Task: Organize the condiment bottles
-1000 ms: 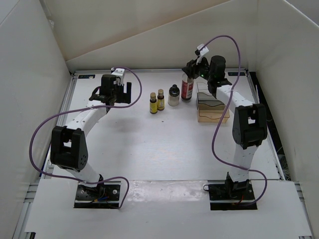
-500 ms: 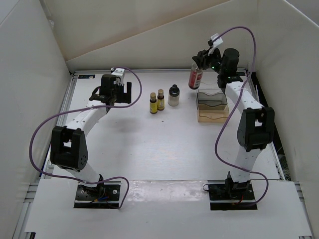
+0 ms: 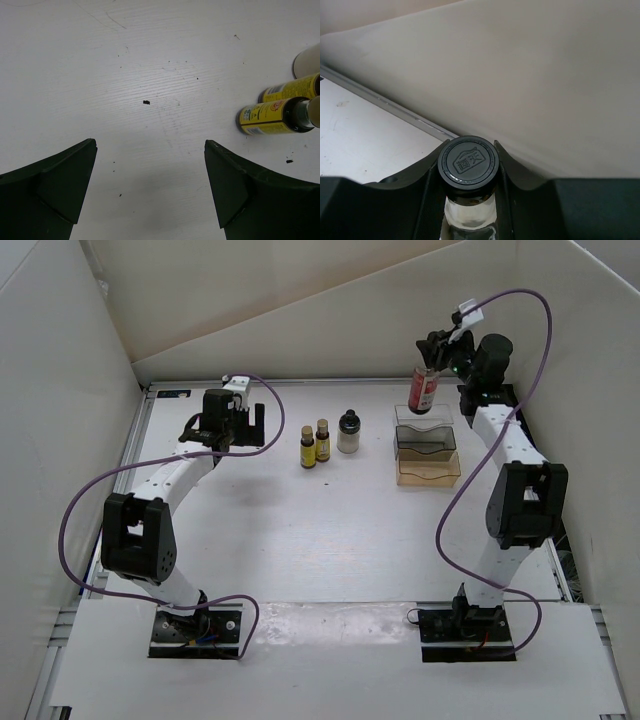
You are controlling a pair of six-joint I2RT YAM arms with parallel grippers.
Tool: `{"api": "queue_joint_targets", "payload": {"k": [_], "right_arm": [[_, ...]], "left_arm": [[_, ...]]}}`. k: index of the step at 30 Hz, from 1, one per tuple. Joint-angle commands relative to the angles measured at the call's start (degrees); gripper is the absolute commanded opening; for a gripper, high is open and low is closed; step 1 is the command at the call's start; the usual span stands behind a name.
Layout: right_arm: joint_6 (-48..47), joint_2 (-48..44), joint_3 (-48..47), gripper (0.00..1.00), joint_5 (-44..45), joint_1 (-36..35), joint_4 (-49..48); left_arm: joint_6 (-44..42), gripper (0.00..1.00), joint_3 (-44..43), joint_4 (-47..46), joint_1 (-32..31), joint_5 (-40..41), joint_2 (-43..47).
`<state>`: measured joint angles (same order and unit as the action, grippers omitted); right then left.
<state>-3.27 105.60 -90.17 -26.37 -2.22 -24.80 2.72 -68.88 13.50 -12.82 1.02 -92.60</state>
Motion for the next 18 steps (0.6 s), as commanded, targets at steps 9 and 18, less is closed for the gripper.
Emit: {"api": "queue_joint_targets", "payload": {"k": [9, 18], "right_arm": [[2.92, -2.16, 3.42, 0.0, 0.88, 1.6, -17.12], [4.5, 1.01, 3.86, 0.0, 0.88, 1.25, -20.73]], "left_arm": [[0.27, 1.0, -2.66, -1.19, 0.08, -0.84, -2.41], [-0.35, 1.0, -4.15, -1.19, 0.16, -0.84, -4.7]]}}
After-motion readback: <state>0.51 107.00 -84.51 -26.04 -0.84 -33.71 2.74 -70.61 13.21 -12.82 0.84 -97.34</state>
